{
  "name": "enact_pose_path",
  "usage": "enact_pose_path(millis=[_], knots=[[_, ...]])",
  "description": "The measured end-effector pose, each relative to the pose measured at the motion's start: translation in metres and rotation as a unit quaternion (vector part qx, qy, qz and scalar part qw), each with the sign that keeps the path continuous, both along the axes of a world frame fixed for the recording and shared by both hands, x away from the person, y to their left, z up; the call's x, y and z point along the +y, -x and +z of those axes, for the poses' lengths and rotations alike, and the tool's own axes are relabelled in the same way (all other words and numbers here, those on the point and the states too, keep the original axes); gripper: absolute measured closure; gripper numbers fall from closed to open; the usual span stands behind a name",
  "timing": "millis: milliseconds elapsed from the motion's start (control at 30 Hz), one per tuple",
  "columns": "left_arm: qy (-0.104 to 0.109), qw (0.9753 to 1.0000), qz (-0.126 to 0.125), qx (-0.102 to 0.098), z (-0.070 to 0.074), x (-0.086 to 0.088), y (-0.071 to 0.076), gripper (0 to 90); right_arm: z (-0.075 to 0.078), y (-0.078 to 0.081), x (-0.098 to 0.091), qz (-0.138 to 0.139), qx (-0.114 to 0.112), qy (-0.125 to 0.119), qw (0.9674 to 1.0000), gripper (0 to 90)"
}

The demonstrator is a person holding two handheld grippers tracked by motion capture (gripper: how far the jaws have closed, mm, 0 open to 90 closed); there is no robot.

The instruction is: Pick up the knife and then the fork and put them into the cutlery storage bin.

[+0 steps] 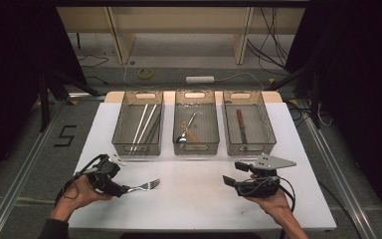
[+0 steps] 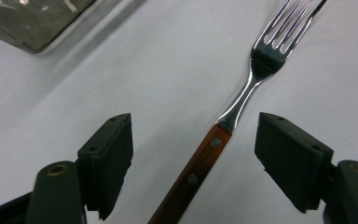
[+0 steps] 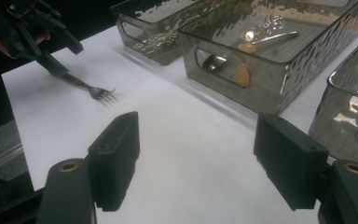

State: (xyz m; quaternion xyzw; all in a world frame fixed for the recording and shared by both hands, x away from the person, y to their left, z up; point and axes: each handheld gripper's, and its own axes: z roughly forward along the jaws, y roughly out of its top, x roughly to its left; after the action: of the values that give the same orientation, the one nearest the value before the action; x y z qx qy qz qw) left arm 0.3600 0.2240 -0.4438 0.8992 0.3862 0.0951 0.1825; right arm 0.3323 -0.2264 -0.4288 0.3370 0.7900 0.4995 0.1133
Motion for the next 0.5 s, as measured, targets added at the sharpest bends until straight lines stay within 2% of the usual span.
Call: enact_pose_path(millis=[200, 433, 500], knots=[[-0.011, 0.9999, -0.005, 0.003, -0.0015, 0.0003, 0.0014, 29.4, -0.0012, 0.0038, 0.0024, 0.005, 0.001, 0.002, 1.0, 32.2], [-0.005, 0.9999, -0.008, 0.008, -0.0022, 0.0032, 0.0049, 31.9, -0.0021, 0.0087, 0.0039, 0.011, 0.004, 0.003, 0.9999, 32.2], [-0.009, 0.9998, -0.011, 0.011, -0.0032, 0.0044, 0.0056, 33.2, -0.0021, 0.0096, 0.0042, 0.012, 0.006, 0.004, 0.9999, 31.9]])
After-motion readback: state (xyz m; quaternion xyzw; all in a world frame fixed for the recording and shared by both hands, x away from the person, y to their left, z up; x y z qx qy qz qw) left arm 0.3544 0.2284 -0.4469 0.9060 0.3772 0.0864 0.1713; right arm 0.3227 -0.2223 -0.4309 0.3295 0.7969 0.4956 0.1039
